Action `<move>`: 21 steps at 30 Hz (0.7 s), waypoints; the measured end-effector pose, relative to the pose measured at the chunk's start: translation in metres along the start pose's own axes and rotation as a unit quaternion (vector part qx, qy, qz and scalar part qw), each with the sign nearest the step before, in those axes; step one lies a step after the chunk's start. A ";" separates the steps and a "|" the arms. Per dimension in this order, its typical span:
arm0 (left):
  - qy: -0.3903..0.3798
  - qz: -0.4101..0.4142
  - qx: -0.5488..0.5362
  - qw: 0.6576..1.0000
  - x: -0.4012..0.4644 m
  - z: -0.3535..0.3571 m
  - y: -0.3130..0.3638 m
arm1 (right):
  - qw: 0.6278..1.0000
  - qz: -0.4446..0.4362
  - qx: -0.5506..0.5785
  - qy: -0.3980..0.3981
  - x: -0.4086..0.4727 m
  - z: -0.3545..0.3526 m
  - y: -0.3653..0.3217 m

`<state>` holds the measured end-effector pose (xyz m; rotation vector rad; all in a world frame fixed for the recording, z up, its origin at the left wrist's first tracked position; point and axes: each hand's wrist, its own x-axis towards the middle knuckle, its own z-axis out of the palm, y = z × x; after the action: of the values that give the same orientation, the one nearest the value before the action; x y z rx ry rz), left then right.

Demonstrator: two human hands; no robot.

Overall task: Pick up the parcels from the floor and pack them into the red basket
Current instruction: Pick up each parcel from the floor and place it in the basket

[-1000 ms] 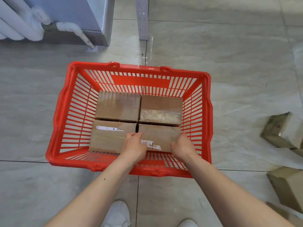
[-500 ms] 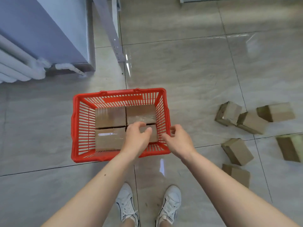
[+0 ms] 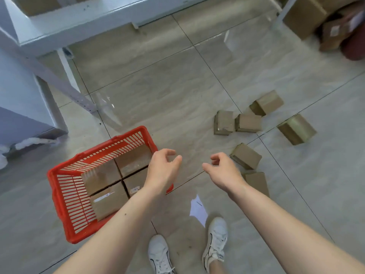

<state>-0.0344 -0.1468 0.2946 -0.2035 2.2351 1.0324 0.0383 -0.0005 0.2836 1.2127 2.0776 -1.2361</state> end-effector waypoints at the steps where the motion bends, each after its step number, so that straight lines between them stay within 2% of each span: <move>1: -0.009 0.005 0.002 1.000 0.000 0.011 0.006 | 1.000 0.008 0.013 0.005 0.004 -0.010 0.009; 5: -0.032 0.006 0.013 0.999 0.000 0.061 0.033 | 0.998 0.041 0.053 0.022 0.024 -0.057 0.048; 14: -0.069 -0.012 -0.008 0.998 0.005 0.207 0.093 | 0.992 0.098 0.045 0.064 0.091 -0.181 0.148; 21: -0.102 -0.014 0.018 0.995 0.026 0.287 0.097 | 0.985 0.137 0.072 0.076 0.137 -0.202 0.212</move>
<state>0.0508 0.1308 0.2034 -0.1086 2.0594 0.9529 0.1598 0.2830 0.1868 1.6431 1.8684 -1.2121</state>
